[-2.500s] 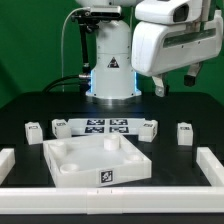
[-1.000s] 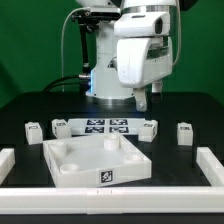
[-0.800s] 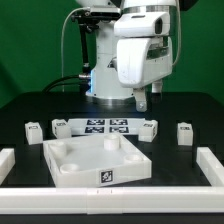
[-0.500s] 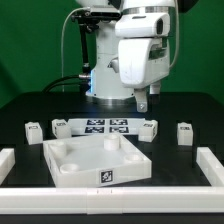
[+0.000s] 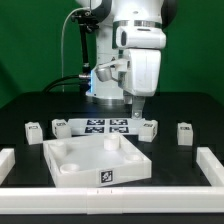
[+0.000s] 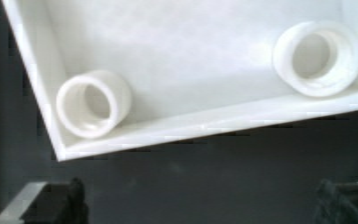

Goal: Assemble one leg

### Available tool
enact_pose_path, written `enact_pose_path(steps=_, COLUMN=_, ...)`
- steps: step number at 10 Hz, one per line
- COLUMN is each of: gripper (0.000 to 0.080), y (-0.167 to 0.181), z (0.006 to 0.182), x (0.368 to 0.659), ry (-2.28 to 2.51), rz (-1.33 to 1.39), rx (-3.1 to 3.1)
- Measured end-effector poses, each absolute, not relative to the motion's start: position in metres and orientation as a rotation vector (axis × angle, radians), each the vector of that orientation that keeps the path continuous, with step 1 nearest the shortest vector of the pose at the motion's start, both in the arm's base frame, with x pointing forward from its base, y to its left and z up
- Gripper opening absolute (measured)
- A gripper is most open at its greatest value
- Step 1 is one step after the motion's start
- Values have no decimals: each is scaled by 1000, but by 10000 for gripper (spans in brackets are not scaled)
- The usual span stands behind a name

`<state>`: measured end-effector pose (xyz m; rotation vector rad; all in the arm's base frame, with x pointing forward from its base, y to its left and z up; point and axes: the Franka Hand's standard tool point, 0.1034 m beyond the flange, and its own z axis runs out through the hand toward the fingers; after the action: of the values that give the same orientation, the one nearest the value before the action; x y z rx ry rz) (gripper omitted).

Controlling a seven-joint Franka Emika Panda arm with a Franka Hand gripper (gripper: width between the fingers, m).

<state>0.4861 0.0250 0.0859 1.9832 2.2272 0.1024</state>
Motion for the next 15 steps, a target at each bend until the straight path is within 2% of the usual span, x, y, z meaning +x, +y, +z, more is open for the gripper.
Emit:
enact_pose_path(steps=3, gripper=650, y=24, z=85, x=486, ry=2247, rz=97, rx=1962)
enact_pose_path(steps=8, gripper=650, y=-40, z=47, x=458, ry=2502, rz=11, rx=1731)
enact_pose_path(steps=10, gripper=650, y=-52, z=29, x=454, ry=2504, rz=-7, rx=1775)
enact_pose_path(steps=13, gripper=650, y=-54, z=15, x=454, ry=2514, rz=-19, rx=1795)
enact_pose_path(steps=15, gripper=650, y=-53, z=15, x=454, ry=2512, rz=-18, rx=1799)
